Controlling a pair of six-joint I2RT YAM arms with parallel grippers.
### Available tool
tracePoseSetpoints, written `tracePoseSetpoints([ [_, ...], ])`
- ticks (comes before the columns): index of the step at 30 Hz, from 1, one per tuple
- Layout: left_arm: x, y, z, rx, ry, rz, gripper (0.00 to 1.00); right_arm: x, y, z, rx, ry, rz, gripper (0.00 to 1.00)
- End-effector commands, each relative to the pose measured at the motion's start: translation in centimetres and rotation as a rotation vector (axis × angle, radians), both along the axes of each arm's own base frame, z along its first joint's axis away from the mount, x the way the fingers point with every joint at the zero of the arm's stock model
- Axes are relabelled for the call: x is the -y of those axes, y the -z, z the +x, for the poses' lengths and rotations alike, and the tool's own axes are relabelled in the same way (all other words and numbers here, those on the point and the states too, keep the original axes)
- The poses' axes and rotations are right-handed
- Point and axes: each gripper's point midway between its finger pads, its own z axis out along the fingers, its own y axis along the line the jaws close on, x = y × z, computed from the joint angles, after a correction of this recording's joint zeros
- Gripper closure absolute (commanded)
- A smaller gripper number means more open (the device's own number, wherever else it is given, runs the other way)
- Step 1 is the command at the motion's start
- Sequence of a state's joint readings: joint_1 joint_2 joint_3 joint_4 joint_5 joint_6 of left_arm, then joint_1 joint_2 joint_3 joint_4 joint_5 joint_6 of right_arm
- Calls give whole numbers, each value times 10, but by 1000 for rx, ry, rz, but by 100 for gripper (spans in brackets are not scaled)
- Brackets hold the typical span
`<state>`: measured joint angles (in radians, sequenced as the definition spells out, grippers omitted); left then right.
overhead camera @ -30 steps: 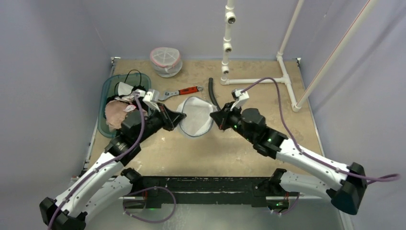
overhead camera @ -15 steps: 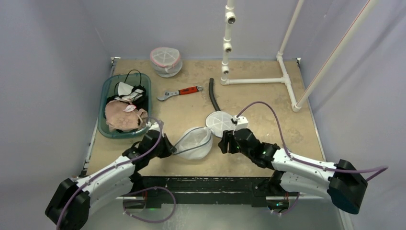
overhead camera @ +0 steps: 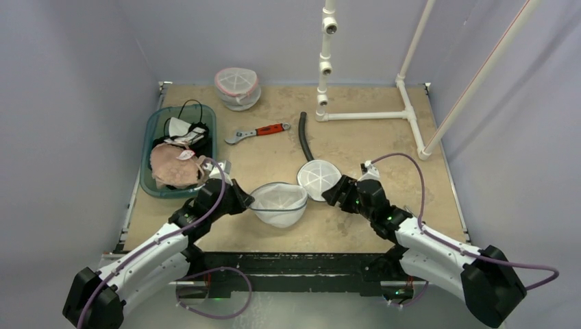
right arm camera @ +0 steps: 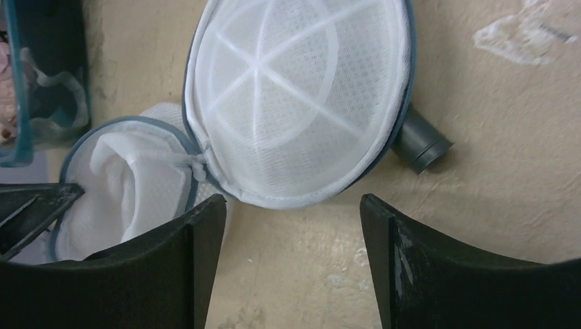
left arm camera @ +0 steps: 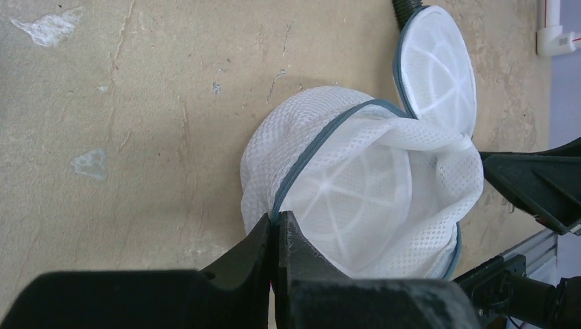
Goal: Unzip the laundry bag and remove the bra
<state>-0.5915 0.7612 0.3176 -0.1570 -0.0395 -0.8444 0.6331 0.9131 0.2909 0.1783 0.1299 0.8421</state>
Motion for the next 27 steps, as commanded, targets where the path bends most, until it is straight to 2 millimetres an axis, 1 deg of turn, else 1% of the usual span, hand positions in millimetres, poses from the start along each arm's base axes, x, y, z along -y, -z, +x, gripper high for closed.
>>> tracePoseSetpoints([
  [1,2,-18,6,52,10,-1,100,-27,-23,-4,-41,6,263,22],
  [4,3,-20,7,59,15,0,100,-26,-20,-6,-71,59,346,12],
  [6,3,-21,7,62,18,-1,100,-25,-18,-5,-89,101,403,11],
  [12,3,-22,6,67,20,-4,100,-20,-4,2,-127,202,456,13],
  [16,4,-22,5,64,27,-6,100,-18,0,11,-118,244,467,16],
  [19,5,-24,6,62,30,-6,100,-19,-4,19,-92,259,474,22],
  [21,6,-25,6,63,34,-5,100,-19,-3,25,-82,265,457,28],
  [24,7,-29,7,66,38,-3,100,-19,-3,33,-51,269,433,47],
  [27,7,-31,7,68,42,-4,100,-16,-5,41,-6,274,390,62],
])
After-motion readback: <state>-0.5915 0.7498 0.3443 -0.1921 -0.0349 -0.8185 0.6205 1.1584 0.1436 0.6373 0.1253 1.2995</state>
